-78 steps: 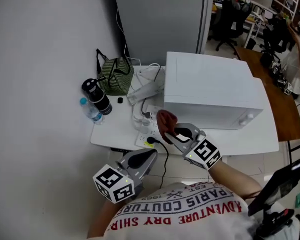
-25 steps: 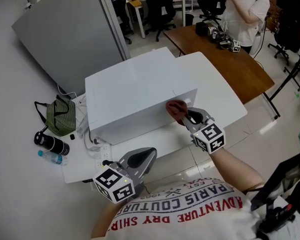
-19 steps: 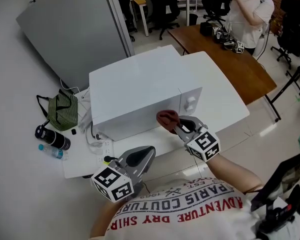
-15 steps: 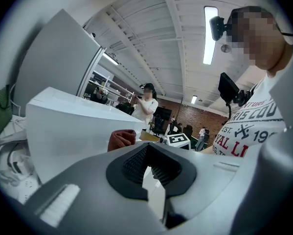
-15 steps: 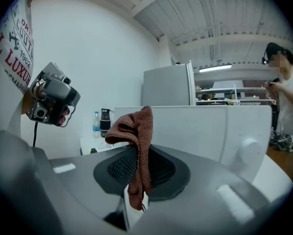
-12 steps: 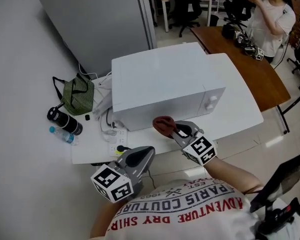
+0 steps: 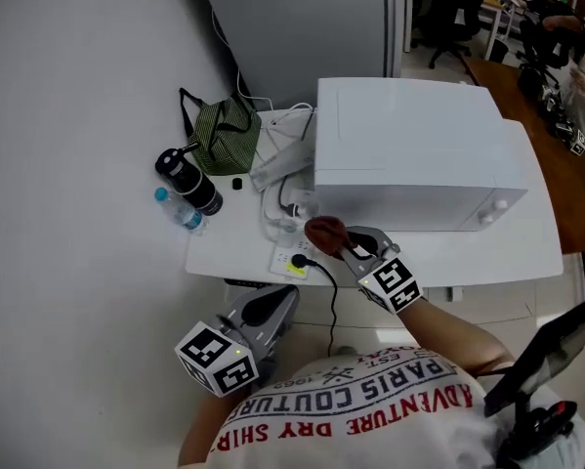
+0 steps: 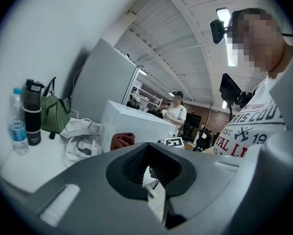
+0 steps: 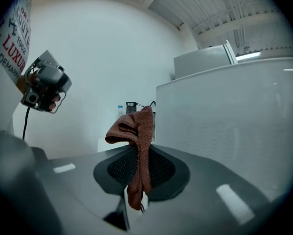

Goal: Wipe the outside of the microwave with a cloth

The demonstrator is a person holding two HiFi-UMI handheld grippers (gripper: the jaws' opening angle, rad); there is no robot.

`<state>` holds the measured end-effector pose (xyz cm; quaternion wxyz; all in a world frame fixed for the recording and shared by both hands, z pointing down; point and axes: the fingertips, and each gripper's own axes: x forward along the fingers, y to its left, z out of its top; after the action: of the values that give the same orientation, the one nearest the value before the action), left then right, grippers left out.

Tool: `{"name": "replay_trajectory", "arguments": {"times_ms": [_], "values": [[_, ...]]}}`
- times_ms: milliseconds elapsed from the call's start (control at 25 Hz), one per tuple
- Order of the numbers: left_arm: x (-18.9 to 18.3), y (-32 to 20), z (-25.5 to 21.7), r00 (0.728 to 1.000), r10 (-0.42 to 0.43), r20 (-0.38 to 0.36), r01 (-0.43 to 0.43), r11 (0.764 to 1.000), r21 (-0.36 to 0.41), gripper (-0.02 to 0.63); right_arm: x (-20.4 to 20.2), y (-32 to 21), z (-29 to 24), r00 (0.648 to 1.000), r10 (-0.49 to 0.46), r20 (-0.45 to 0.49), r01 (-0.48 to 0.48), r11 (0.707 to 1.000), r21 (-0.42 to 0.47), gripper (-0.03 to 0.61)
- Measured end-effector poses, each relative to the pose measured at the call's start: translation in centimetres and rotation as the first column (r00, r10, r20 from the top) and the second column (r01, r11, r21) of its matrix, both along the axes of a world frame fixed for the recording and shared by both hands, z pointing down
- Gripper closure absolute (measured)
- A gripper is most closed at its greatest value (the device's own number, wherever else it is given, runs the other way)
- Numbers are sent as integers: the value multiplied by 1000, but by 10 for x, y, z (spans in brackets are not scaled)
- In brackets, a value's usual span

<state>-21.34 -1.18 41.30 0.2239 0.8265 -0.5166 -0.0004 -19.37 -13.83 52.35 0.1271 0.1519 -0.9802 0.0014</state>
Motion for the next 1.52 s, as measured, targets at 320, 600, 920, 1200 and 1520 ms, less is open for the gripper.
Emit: {"name": "replay_trajectory", "arguments": {"times_ms": [320, 600, 920, 1200, 1520], "values": [[-40, 13, 5, 997, -78, 2, 78, 997, -21, 607, -35, -15, 21, 1000, 5, -29, -5, 1000, -5, 534], [-29, -9, 8, 999, -29, -15, 29, 999, -13, 607, -10, -39, 30, 994, 93, -53, -93, 996, 2, 534], [33, -51, 5, 995, 102, -22, -102, 995, -7, 607, 76, -67, 31, 979, 192, -74, -193, 981, 5, 534], [112, -82, 3, 967, 253, -27, -253, 967, -6, 607, 202, -101, 34, 910, 406, -83, -410, 912, -34, 534], [184, -95, 4, 936, 351, -25, -351, 936, -12, 607, 306, -125, 35, 836, 540, -96, -547, 835, -64, 534]]}}
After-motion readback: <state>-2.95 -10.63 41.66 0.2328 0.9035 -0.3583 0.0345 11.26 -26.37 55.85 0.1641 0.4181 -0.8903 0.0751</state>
